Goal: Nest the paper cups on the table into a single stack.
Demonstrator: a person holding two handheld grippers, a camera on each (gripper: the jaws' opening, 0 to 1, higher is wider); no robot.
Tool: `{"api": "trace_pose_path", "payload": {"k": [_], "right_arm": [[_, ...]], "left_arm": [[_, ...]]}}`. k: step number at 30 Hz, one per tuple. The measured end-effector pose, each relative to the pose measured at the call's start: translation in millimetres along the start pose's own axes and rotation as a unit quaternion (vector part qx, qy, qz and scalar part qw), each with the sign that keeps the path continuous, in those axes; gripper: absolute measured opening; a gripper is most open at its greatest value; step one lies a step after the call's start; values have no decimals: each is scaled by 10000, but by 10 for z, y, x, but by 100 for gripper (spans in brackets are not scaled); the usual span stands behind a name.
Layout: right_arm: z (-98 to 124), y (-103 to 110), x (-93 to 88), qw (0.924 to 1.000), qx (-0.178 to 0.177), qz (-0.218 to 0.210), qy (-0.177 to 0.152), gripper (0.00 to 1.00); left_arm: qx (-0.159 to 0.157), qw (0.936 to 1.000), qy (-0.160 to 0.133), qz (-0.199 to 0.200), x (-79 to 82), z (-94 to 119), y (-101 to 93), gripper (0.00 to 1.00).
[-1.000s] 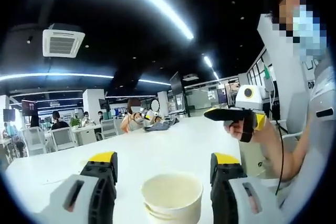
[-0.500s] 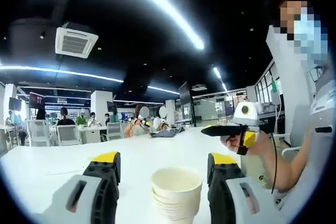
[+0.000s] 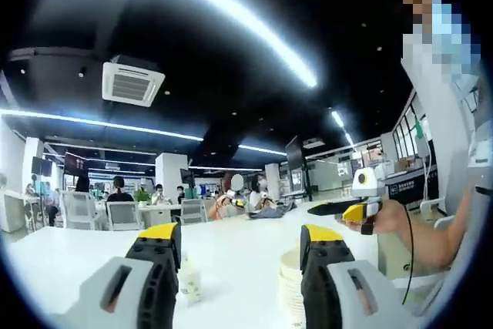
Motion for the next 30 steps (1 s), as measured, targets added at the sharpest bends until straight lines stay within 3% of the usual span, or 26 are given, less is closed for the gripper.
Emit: {"api": "trace_pose_path", "payload": {"k": [6, 11, 13, 15, 18, 20, 30], "right_arm": [[-135, -240, 54, 9999, -29, -135, 17, 68], [-354, -437, -39, 9995, 24, -104, 301, 68], [-462, -573, -171, 9982, -35, -93, 591, 68], [-570, -674, -243, 9979, -11, -125, 639, 68], [-742, -849, -405, 9968, -42, -224, 761, 68], [-852, -996, -570, 9948, -201, -183, 977, 68], [-1501, -1487, -1027, 9930, -434, -357, 1039, 68]], "left_arm": [[-207, 9996, 34, -212, 21, -21, -30, 66], [-415, 9990, -24, -149, 19, 52, -66, 63], [-347, 9992, -209, 16, 73, 75, -37, 61], [-501, 9986, -142, 128, 93, 89, -103, 63], [-572, 9982, -203, 32, 112, 163, -159, 63], [-462, 9987, -237, -11, 126, 205, -68, 62], [-245, 9990, -376, 53, 221, 395, 125, 61]]}}
Point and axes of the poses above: the point that each gripper's makers call its tool centre point, and the gripper's own axes: z roughly backward along the fingers, y roughly to its left, x roughly out of its top, the point moved 3 cm from there along z, roughly backward along the fingers, and after that the axes turned 12 degrees about z, right-handed, at the moved point
